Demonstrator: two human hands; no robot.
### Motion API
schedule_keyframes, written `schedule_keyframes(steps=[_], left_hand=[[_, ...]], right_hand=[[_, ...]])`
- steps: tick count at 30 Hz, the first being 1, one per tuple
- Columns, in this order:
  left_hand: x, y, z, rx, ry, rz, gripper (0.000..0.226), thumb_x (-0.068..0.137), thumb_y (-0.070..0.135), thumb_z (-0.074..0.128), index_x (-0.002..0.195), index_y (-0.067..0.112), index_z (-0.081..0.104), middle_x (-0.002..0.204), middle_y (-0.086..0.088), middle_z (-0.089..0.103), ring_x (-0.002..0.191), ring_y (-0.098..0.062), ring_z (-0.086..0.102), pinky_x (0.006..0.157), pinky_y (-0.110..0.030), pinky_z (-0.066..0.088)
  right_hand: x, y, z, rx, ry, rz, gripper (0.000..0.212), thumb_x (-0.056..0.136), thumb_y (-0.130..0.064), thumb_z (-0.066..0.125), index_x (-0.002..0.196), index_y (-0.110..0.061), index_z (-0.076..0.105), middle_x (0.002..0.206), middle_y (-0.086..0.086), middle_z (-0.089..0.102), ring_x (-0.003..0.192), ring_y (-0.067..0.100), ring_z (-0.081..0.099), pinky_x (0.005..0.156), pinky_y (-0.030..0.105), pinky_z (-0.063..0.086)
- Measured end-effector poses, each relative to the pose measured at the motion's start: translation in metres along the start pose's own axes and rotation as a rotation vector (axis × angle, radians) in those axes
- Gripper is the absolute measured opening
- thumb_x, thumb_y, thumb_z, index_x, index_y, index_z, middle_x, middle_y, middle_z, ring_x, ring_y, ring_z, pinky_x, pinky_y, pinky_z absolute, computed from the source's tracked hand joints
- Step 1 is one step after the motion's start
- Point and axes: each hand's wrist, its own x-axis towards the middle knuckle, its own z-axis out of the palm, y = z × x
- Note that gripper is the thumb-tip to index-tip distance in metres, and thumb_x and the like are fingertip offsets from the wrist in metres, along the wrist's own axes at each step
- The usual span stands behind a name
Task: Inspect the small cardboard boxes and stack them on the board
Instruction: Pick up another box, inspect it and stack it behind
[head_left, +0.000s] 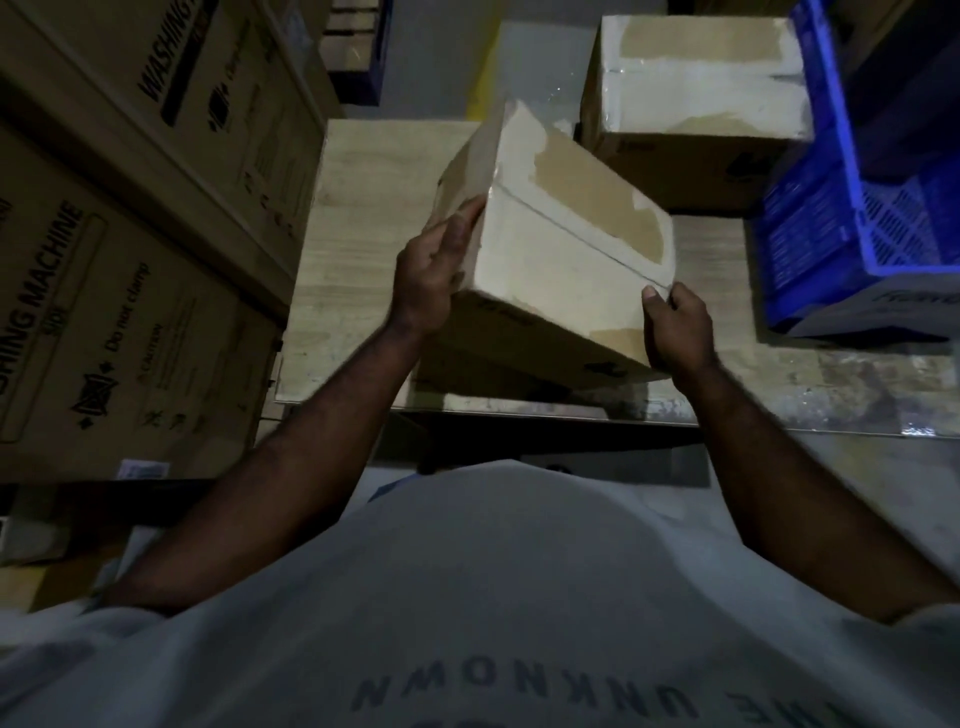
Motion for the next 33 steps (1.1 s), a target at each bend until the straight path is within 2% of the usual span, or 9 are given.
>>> schedule_keyframes(steps=[3,6,8,11,16,20,24,30,33], left_hand=[[0.001,0.014,0.001,0.131,-0.065,0.062,0.084,0.092,0.073,0.05,0.147,0.01,0.053,0.155,-0.001,0.048,0.142,0.002,0.039,0.124,-0.046,0.029],[0.003,0.017,-0.005,0.179,-0.084,0.03,0.085,0.088,0.066,0.055,0.157,0.018,0.039,0.158,0.003,0.045,0.142,-0.007,0.043,0.113,-0.03,0.045],[0.006,0.018,-0.007,0.2,-0.051,0.002,0.076,0.093,0.063,0.055,0.157,0.025,0.039,0.147,0.008,0.056,0.13,-0.006,0.056,0.105,-0.026,0.05],[0.019,0.025,-0.01,0.22,0.053,-0.08,0.045,0.103,0.057,0.046,0.137,0.028,0.054,0.112,0.02,0.067,0.098,0.017,0.062,0.084,-0.011,0.05],[0.032,0.046,-0.009,0.278,0.077,-0.266,0.086,0.078,0.094,0.021,0.11,0.029,0.068,0.098,0.006,0.075,0.094,-0.014,0.07,0.095,-0.041,0.054],[0.026,0.057,0.001,0.354,0.095,-0.21,0.058,0.093,0.08,0.025,0.102,0.034,0.061,0.096,0.011,0.069,0.098,-0.018,0.065,0.098,-0.041,0.051],[0.02,0.054,-0.004,0.218,0.13,-0.157,0.057,0.091,0.079,0.031,0.102,0.038,0.069,0.096,0.015,0.075,0.098,-0.012,0.069,0.096,-0.045,0.054],[0.016,0.07,-0.003,0.035,0.032,0.019,0.073,0.084,0.089,0.036,0.116,0.034,0.073,0.115,0.002,0.076,0.109,-0.015,0.071,0.096,-0.051,0.055],[0.018,0.079,0.007,0.083,-0.033,0.149,0.07,0.085,0.086,0.045,0.109,0.028,0.076,0.108,-0.008,0.077,0.103,-0.023,0.072,0.086,-0.051,0.058]], right_hand=[[0.005,-0.003,0.001,-0.046,-0.038,0.014,0.031,0.105,-0.042,0.054,0.106,-0.012,0.063,0.107,0.01,0.066,0.109,0.035,0.062,0.079,0.033,0.044],[0.006,-0.026,-0.015,-0.021,-0.061,-0.05,0.039,0.103,-0.052,0.052,0.118,-0.019,0.067,0.117,0.002,0.067,0.113,0.026,0.063,0.088,0.035,0.049],[0.002,-0.046,-0.03,0.161,-0.117,-0.108,0.044,0.106,-0.054,0.045,0.132,-0.024,0.065,0.13,-0.004,0.068,0.119,0.017,0.064,0.1,0.039,0.052],[-0.004,-0.066,-0.054,0.348,-0.19,-0.13,0.051,0.108,-0.06,0.031,0.136,-0.029,0.062,0.137,-0.002,0.067,0.124,0.016,0.065,0.103,0.042,0.052],[0.004,-0.069,-0.06,0.389,-0.104,-0.194,0.056,0.104,-0.063,0.044,0.139,-0.023,0.059,0.131,0.011,0.069,0.122,0.027,0.067,0.104,0.053,0.053],[0.007,-0.06,-0.055,0.331,-0.051,-0.142,0.065,0.103,-0.067,0.042,0.119,-0.008,0.064,0.109,0.013,0.074,0.104,0.035,0.073,0.098,0.06,0.056],[0.004,-0.063,-0.049,0.29,0.016,-0.126,0.051,0.106,-0.063,0.037,0.093,-0.022,0.064,0.091,0.004,0.075,0.092,0.028,0.076,0.086,0.046,0.06],[0.009,-0.061,-0.049,0.415,0.038,-0.036,0.051,0.107,-0.061,0.033,0.091,-0.022,0.062,0.088,0.002,0.073,0.087,0.027,0.074,0.074,0.038,0.06],[0.014,-0.054,-0.034,0.505,-0.032,0.126,0.065,0.108,-0.062,0.03,0.12,-0.011,0.067,0.108,0.01,0.076,0.099,0.028,0.074,0.076,0.038,0.06]])
